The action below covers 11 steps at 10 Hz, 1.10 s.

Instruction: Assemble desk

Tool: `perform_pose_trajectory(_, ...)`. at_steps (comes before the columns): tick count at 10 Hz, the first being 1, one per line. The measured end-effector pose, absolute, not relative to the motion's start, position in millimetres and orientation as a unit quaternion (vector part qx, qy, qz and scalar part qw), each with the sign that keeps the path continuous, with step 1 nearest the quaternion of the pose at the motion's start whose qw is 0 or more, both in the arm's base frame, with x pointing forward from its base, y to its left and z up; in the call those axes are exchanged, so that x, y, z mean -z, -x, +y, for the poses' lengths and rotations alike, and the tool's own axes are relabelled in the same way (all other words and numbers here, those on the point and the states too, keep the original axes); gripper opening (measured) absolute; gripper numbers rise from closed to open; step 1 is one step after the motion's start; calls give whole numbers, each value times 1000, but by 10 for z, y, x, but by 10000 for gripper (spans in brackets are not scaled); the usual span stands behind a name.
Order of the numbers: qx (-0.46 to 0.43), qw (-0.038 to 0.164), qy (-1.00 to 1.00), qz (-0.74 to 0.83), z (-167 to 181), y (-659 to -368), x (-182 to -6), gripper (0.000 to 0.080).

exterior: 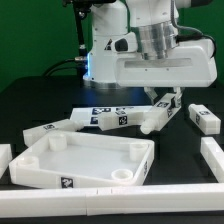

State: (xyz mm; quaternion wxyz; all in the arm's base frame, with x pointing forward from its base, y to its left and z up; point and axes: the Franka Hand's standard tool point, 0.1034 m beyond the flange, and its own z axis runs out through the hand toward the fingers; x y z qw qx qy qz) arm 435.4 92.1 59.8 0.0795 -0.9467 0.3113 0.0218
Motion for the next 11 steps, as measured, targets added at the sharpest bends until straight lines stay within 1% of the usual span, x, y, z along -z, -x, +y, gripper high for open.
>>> perform_pose_trajectory(1, -23, 79, 941, 328, 936, -4349, -603, 284)
perform_pose_trajectory(3, -40, 73, 860, 503, 1193, -4279, -681, 284)
perform_pose_trajectory(4, -46, 68, 809, 582, 1281, -4248, -683, 284)
perform_pose_trajectory(6, -48, 72, 777, 623, 1317, -4251, -686, 284)
perform_pose_trajectory(9, -69, 70, 705, 702, 1335, -4216, -680, 284)
perform_pose_trajectory(10, -89, 62, 656, 747, 1314, -4192, -699, 285)
perform_pose_trajectory(11, -108, 45, 572, 812, 1375, -4133, -734, 285)
